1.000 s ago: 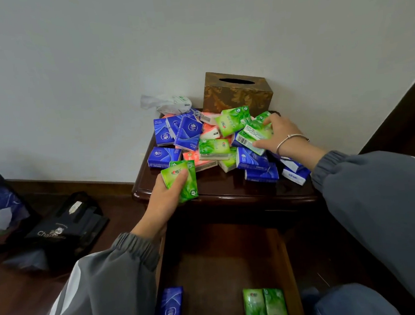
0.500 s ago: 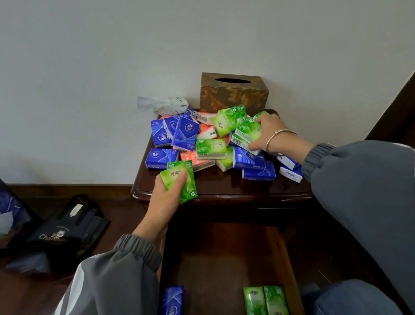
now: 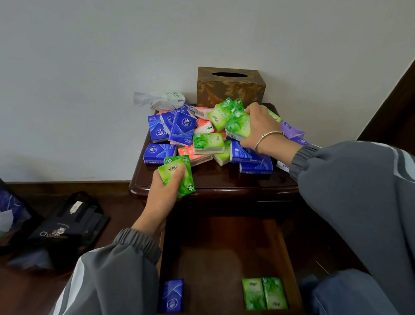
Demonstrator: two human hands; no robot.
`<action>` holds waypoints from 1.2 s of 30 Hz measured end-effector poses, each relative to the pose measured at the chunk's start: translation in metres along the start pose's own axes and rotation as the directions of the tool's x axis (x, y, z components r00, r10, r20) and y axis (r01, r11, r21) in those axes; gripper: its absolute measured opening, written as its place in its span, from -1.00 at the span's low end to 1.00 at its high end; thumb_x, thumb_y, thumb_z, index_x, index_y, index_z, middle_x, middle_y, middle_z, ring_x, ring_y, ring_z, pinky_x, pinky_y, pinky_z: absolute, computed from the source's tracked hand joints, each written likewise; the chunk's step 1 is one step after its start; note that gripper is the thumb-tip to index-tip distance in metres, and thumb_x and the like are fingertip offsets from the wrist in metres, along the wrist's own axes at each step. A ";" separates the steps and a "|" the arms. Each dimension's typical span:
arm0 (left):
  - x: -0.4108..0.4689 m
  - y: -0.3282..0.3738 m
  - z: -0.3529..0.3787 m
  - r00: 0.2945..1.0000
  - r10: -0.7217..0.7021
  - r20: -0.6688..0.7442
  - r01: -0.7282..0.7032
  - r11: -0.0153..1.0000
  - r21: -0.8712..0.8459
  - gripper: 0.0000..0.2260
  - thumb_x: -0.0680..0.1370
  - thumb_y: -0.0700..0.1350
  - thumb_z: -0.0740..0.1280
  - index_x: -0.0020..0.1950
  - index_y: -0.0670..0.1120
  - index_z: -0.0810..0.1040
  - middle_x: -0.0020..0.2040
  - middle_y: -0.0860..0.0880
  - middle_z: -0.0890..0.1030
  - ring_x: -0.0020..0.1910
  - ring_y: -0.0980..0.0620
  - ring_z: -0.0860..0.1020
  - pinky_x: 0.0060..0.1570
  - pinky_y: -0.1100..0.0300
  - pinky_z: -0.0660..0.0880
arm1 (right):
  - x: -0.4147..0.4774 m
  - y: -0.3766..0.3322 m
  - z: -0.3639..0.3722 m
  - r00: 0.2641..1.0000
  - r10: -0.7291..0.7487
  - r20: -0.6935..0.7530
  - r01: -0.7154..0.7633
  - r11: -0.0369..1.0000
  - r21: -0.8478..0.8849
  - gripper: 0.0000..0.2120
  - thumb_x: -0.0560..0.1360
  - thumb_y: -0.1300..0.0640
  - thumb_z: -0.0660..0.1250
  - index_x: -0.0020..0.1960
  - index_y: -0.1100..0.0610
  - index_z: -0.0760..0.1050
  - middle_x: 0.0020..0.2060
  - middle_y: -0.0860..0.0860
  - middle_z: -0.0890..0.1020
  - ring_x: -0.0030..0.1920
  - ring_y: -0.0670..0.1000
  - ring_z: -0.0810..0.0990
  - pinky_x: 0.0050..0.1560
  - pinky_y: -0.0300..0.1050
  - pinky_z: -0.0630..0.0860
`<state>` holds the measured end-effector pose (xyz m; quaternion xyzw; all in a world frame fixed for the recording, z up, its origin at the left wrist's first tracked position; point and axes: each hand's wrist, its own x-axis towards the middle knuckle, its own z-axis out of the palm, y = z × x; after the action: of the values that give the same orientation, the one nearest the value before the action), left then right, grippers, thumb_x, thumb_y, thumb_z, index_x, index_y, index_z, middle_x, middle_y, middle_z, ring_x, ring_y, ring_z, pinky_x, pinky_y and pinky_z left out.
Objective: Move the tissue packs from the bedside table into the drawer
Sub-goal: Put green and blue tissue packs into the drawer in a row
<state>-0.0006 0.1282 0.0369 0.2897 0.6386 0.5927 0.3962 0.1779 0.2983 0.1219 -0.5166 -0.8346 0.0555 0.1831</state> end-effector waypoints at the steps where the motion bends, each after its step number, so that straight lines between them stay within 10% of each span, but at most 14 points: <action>1: -0.001 0.000 0.001 1.000 0.003 -0.002 -0.003 1.000 -0.008 -0.54 0.49 0.11 0.37 0.32 -0.02 0.39 0.16 -0.03 0.61 0.09 0.02 0.62 0.10 0.06 0.56 | -0.003 -0.002 -0.002 0.999 0.006 -0.050 -0.004 0.999 0.046 -0.32 0.25 0.15 0.52 0.25 0.17 0.26 0.18 0.16 0.40 0.12 0.17 0.47 -0.08 -0.07 0.41; 7: -0.020 -0.004 0.002 0.999 -0.035 -0.027 0.028 0.974 -0.224 -0.59 0.52 0.03 0.36 0.31 -0.08 0.43 0.15 -0.08 0.64 0.10 -0.04 0.63 0.10 0.04 0.56 | -0.073 -0.003 -0.025 0.937 0.090 -0.338 0.070 0.899 0.433 -0.35 0.27 0.17 0.51 0.26 0.24 0.31 0.15 0.16 0.42 0.13 0.07 0.43 -0.01 -0.34 0.28; 11: -0.056 -0.021 -0.006 0.999 -0.044 -0.009 0.040 0.966 -0.254 -0.48 0.40 0.12 0.41 0.28 -0.10 0.49 0.09 -0.10 0.67 0.05 -0.05 0.65 -0.03 0.13 0.58 | -0.155 0.020 -0.017 0.965 0.205 -0.165 -0.070 0.804 0.590 -0.36 0.24 0.15 0.55 0.25 0.12 0.39 0.09 0.07 0.49 0.05 -0.02 0.50 0.04 -0.31 0.35; 19: -0.119 -0.126 0.002 0.881 -0.462 0.103 0.437 0.877 0.201 -0.75 0.51 -0.11 0.39 0.14 -0.20 0.56 -0.01 -0.18 0.68 -0.12 -0.09 0.65 -0.11 0.07 0.59 | -0.258 0.061 0.076 0.803 0.420 0.422 -0.591 0.656 0.470 -0.50 0.26 0.20 0.53 0.15 0.12 0.46 0.05 0.12 0.53 0.02 0.11 0.55 0.01 -0.13 0.46; 26: -0.104 -0.187 0.058 0.809 -0.583 0.077 0.521 0.771 0.367 -0.72 0.50 -0.11 0.42 0.12 -0.27 0.59 0.09 -0.26 0.64 -0.01 -0.11 0.63 -0.03 0.05 0.59 | -0.259 0.092 0.108 0.735 0.523 0.431 -0.677 0.592 0.437 -0.58 0.27 0.18 0.51 0.07 0.14 0.45 0.05 0.16 0.53 -0.03 0.13 0.55 -0.05 -0.09 0.48; 36: -0.081 -0.216 0.064 0.773 -0.625 0.114 0.249 0.463 0.851 -0.50 0.51 0.17 0.33 0.30 -0.14 0.51 0.27 -0.15 0.56 0.24 -0.09 0.53 0.27 0.08 0.43 | -0.254 0.106 0.126 0.731 0.517 0.445 -0.680 0.607 0.412 -0.49 0.26 0.11 0.52 0.15 0.13 0.44 0.06 0.10 0.48 -0.08 0.04 0.48 -0.09 -0.18 0.38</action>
<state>0.1174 0.0656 -0.1615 0.3736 0.7868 0.0410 0.4896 0.3231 0.1347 -0.0875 -0.6790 -0.5740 0.4237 0.1733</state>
